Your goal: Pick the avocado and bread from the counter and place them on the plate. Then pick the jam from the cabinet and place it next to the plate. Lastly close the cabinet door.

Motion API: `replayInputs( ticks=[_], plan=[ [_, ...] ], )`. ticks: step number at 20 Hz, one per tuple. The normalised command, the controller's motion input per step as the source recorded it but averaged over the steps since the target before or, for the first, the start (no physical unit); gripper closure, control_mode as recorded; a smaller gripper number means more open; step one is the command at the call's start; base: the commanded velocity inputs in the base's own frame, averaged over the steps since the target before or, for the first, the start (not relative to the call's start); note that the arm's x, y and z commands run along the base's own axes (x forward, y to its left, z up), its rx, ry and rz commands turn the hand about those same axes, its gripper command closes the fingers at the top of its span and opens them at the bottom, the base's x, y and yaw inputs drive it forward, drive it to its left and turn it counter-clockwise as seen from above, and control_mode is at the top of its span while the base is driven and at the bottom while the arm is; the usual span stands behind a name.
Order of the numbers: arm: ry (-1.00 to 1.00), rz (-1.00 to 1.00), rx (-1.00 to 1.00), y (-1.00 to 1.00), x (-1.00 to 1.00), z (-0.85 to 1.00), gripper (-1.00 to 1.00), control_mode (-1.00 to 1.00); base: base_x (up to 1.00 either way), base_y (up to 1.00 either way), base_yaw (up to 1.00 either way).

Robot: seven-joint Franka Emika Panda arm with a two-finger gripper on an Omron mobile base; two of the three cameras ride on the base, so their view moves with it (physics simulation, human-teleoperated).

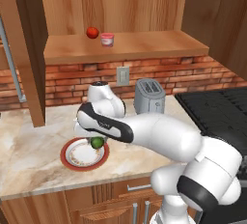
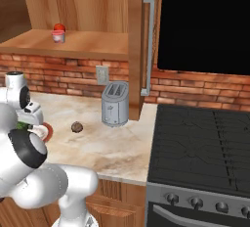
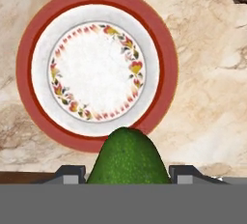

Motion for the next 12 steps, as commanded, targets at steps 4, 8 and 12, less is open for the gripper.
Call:
replayInputs(
  ticks=[4,8,12],
  plan=[
    [-0.02,0.00,-0.06,0.58,0.04,0.00,1.00,-1.00,0.00,0.00,0.00],
    [-0.01,0.00,-0.01,0.13,0.16,-0.04,1.00,-1.00,0.00,0.00,0.00],
    [0.00,0.00,0.00,0.00,0.19,-0.14,1.00,-1.00,0.00,0.00,0.00]
  ],
)
